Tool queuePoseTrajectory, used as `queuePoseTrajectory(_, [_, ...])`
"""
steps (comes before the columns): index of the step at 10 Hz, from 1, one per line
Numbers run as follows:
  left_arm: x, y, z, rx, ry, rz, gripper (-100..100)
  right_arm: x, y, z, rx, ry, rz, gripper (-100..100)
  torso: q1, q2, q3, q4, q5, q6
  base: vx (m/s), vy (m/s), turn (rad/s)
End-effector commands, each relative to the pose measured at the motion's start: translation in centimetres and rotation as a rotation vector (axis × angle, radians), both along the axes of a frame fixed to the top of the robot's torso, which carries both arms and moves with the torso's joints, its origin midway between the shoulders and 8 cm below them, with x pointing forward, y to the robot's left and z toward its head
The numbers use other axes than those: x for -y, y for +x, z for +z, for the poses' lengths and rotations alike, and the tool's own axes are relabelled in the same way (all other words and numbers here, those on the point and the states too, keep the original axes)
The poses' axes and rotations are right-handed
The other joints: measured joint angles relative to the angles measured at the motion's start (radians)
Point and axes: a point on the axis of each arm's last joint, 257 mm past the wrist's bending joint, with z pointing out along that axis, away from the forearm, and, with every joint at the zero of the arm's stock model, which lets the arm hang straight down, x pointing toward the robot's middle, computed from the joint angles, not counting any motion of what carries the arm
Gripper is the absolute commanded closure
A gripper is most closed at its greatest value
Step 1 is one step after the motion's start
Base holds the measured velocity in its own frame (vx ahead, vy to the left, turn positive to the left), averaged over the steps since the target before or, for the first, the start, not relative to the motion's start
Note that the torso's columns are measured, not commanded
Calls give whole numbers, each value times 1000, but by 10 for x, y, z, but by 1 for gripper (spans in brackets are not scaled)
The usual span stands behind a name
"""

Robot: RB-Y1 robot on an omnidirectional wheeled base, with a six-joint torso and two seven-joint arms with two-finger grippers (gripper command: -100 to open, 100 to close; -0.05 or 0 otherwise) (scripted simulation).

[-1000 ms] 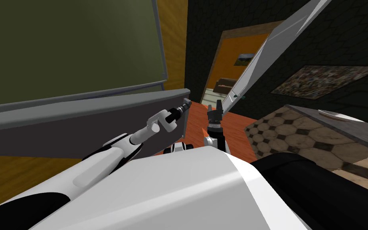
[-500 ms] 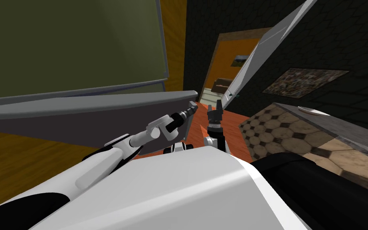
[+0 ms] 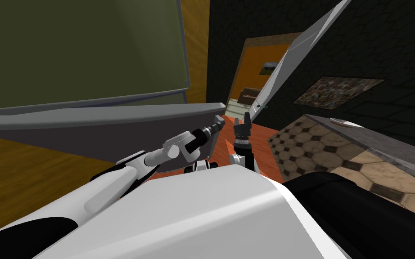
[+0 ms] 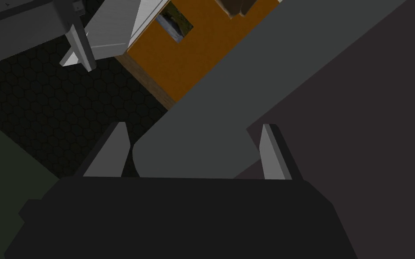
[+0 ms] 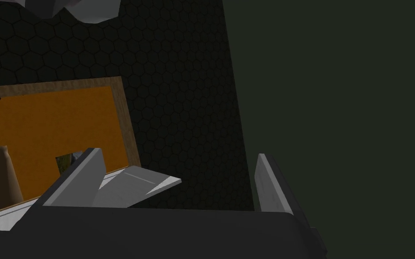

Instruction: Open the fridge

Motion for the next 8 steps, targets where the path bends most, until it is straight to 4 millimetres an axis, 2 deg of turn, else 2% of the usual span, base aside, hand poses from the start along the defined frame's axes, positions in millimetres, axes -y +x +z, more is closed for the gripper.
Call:
queuePoseTrajectory(1, [20,1,-1,-8,-8,-47,100,0,0,0,0,0,0,0,-1,0,1,-1,-1,6,-214,180,-283])
queuePoseTrajectory(2, [21,10,-7,-10,-5,-42,100,0,0,0,0,0,0,0,-2,-1,1,-1,-1,4,-171,137,-137])
queuePoseTrajectory(4, [15,29,-22,-25,19,-8,100,0,0,0,0,0,0,0,-1,-16,-9,-4,-1,-3,-41,12,12])
queuePoseTrajectory(5, [35,17,-19,-44,-5,-67,100,0,0,0,0,0,0,0,0,-22,-12,-7,-1,-4,-127,126,-309])
queuePoseTrajectory(6, [36,24,-16,-27,0,-66,100,0,0,0,0,0,0,0,-1,-16,-9,-8,-2,6,-196,171,-271])
queuePoseTrajectory(8, [34,40,-27,-33,8,-49,100,0,0,0,0,0,0,0,-5,-17,-9,-7,-2,-1,-87,54,-17])
